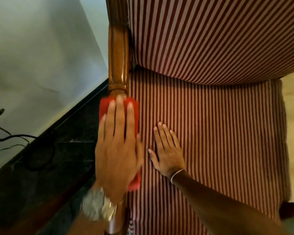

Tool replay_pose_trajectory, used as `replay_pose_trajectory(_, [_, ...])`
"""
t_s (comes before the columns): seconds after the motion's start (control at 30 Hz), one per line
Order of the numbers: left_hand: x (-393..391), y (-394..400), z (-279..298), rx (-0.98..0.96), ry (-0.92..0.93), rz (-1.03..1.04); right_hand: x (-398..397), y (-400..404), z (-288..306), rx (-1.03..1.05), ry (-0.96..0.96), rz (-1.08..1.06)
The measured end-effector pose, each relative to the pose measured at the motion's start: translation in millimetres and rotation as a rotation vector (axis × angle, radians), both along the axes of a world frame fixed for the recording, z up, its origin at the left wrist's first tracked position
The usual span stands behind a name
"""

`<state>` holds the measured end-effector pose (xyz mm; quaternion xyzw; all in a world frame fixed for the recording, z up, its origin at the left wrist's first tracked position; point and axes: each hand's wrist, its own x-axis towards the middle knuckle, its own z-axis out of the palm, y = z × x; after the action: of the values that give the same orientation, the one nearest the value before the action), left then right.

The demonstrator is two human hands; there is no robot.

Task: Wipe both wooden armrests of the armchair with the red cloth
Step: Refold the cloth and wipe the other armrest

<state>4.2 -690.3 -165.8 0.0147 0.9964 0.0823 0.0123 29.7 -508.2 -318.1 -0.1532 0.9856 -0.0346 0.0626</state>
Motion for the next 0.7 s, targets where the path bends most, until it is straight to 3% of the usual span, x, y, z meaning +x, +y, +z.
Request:
replay_pose_trajectory(0.13, [-133,-4,6,0.092,0.08,0.059,-2,0,5,0.018,-0.013,0.004])
replay_pose_trajectory(0.2, [-141,-7,5,0.102,0.082,0.092,-3,1,5,0.02,-0.01,0.016])
replay_pose_trajectory(0.37, [27,3,-1,0.08,0.013,0.069,-1,2,2,-0.002,-0.005,0.017])
replay_pose_trajectory(0.43, [53,1,-4,0.057,-0.001,0.021,-2,0,3,0.004,0.001,0.01])
replay_pose_trajectory(0.7, [-142,-9,2,0.086,0.101,0.064,-2,-1,6,0.027,-0.018,0.011])
